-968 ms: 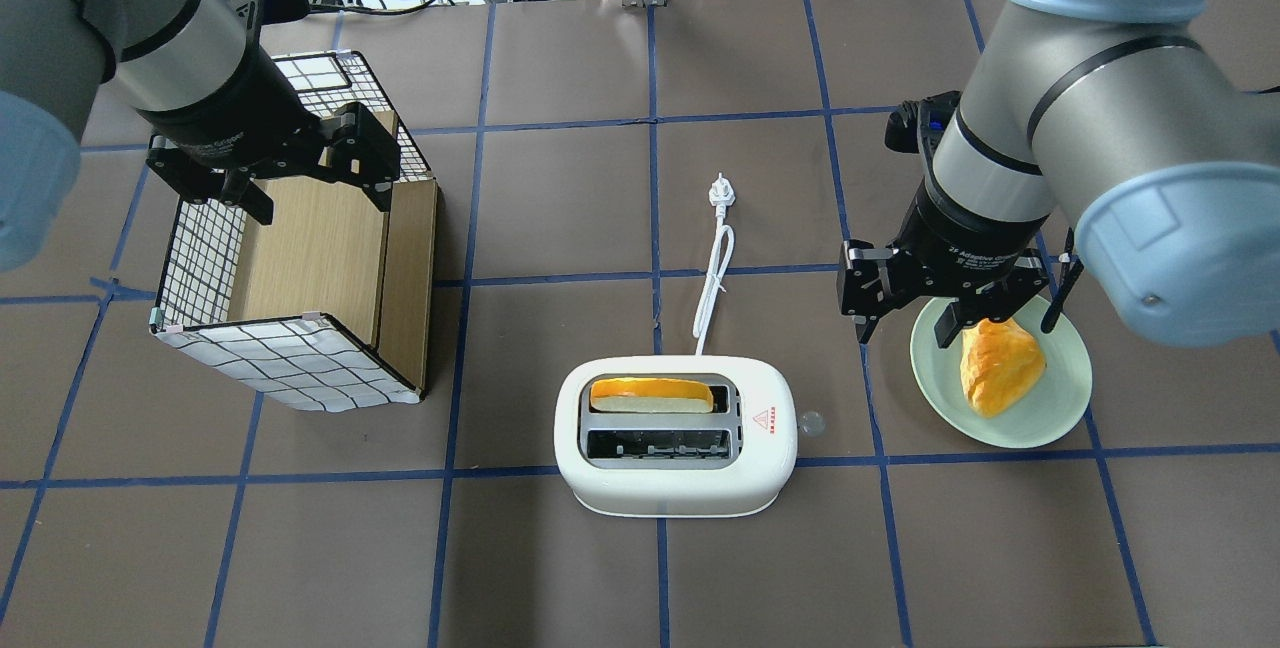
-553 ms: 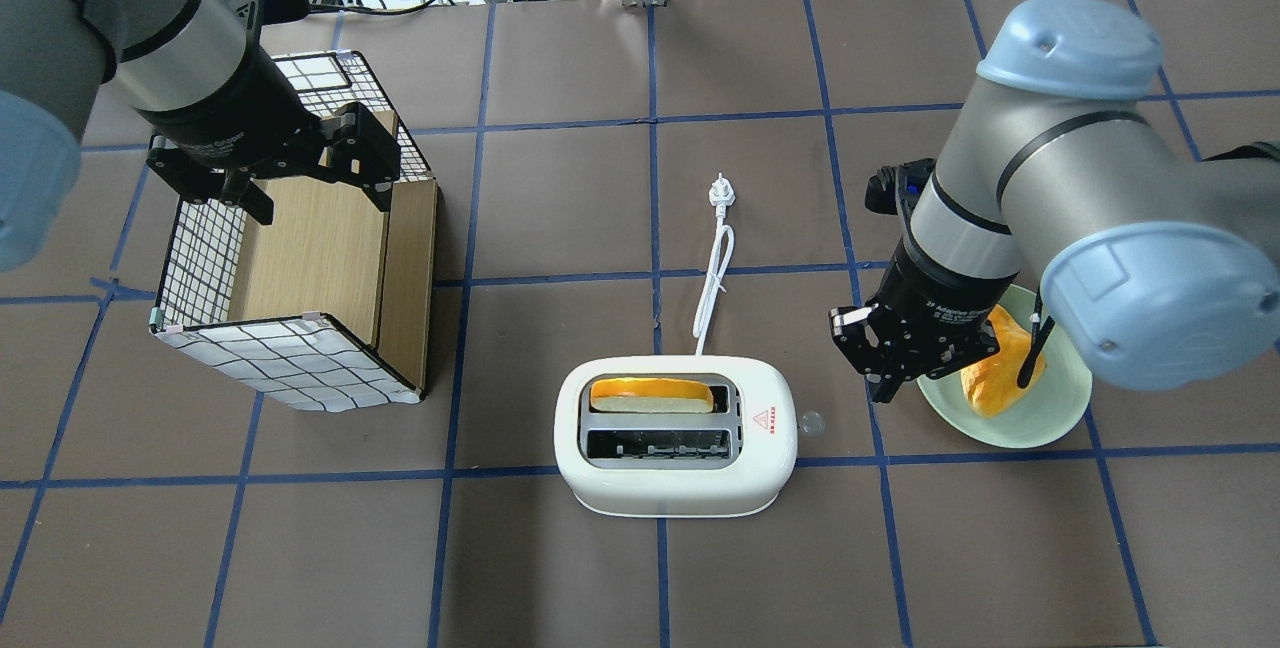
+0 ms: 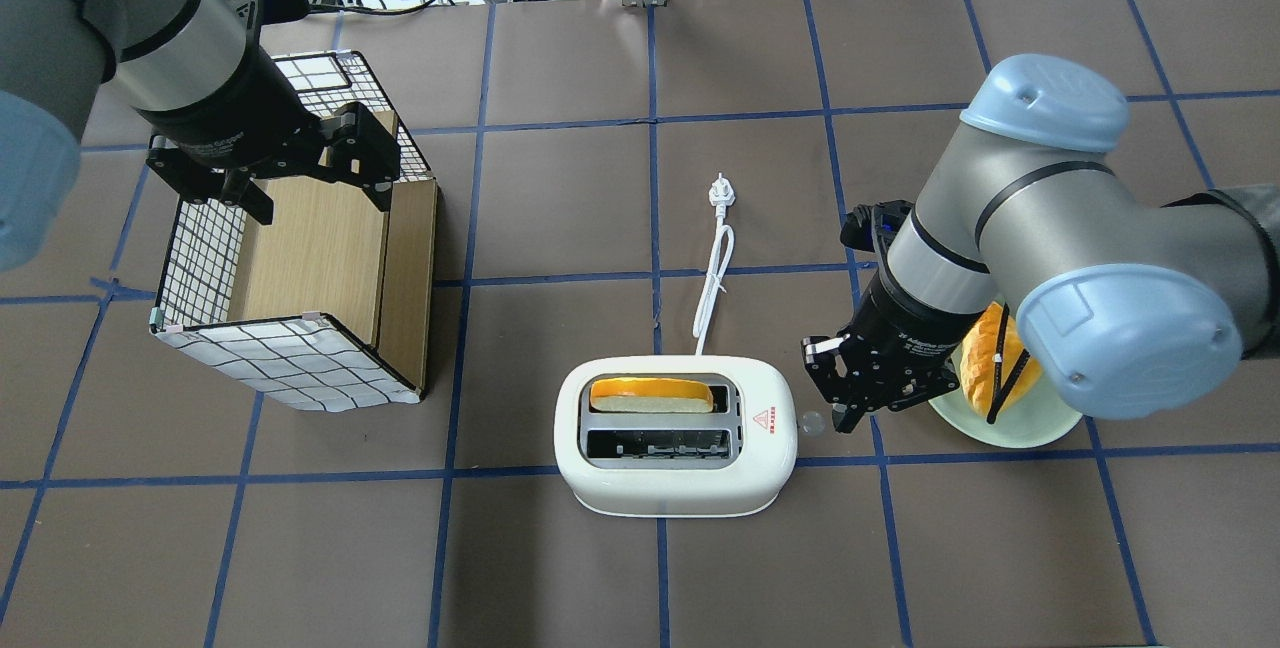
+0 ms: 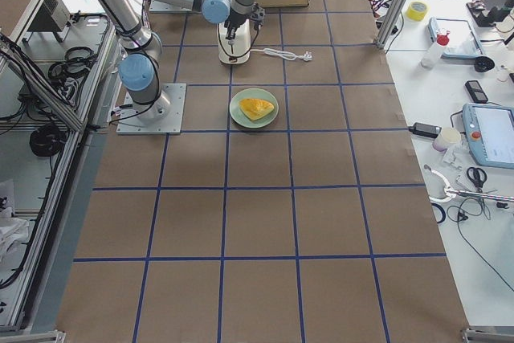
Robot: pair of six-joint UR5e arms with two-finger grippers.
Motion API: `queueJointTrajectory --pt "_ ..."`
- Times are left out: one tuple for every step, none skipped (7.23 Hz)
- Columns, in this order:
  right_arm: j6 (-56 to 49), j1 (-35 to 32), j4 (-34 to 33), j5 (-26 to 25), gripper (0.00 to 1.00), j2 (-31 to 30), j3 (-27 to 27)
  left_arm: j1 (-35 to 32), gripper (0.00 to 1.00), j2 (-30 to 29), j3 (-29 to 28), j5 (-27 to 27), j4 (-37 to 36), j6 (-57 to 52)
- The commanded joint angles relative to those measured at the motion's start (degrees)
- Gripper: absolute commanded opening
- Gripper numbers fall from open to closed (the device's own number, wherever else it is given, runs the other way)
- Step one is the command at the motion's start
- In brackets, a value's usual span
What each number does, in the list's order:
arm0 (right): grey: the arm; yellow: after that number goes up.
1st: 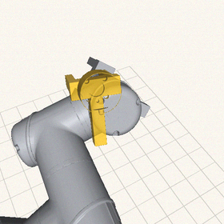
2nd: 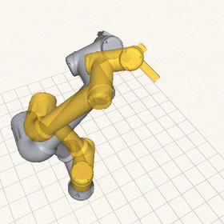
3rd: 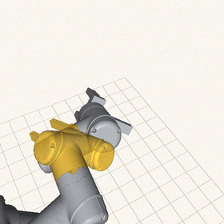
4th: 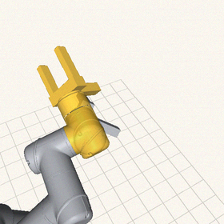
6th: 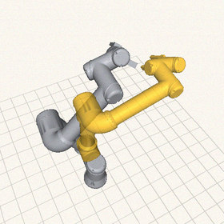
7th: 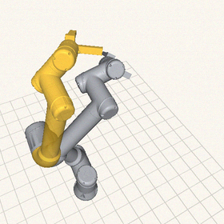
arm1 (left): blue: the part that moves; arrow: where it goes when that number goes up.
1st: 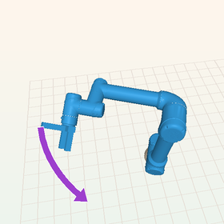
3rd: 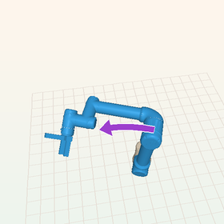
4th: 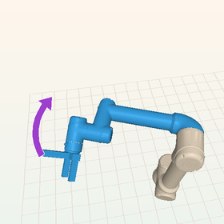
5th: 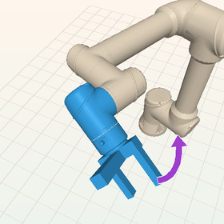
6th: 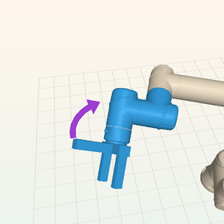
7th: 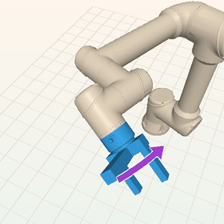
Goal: Press toaster with right arm
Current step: 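Lower the right gripper toward the lever on the white toaster's side, then press the toaster lever down with the right gripper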
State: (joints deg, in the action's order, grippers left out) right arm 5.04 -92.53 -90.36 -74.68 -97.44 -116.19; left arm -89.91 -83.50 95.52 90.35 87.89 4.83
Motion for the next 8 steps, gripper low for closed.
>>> queueJointTrajectory --pt "-0.7 0.0 -0.5 1.6 0.0 1.0 -0.7 0.0 1.0 0.0 0.0 0.0 0.0 0.0" --pt "-0.7 0.1 -1.3 1.5 0.0 1.8 -1.2 0.0 1.0 0.0 0.0 0.0 0.0 0.0" --pt "-0.7 0.0 -2.4 1.5 0.0 2.4 -1.7 0.0 1.0 0.0 0.0 0.0 0.0 0.0" --pt "-0.6 0.1 -2.8 1.5 0.0 2.5 -1.8 0.0 1.0 0.0 0.0 0.0 0.0 0.0" --pt "-0.5 0.1 -2.8 1.5 0.0 2.5 -1.7 0.0 1.0 0.0 0.0 0.0 0.0 0.0" --pt "-0.2 0.1 -3.5 1.5 0.0 2.6 -1.8 0.0 1.0 0.0 0.0 0.0 0.0 0.0" --pt "-0.1 0.1 -3.6 1.5 0.0 2.8 -1.8 0.0 1.0 0.0 0.0 0.0 0.0 0.0" --pt "0.0 0.1 -3.8 1.5 0.0 3.4 -1.8 0.0 1.0 0.0 -0.1 0.0 0.0 0.0"
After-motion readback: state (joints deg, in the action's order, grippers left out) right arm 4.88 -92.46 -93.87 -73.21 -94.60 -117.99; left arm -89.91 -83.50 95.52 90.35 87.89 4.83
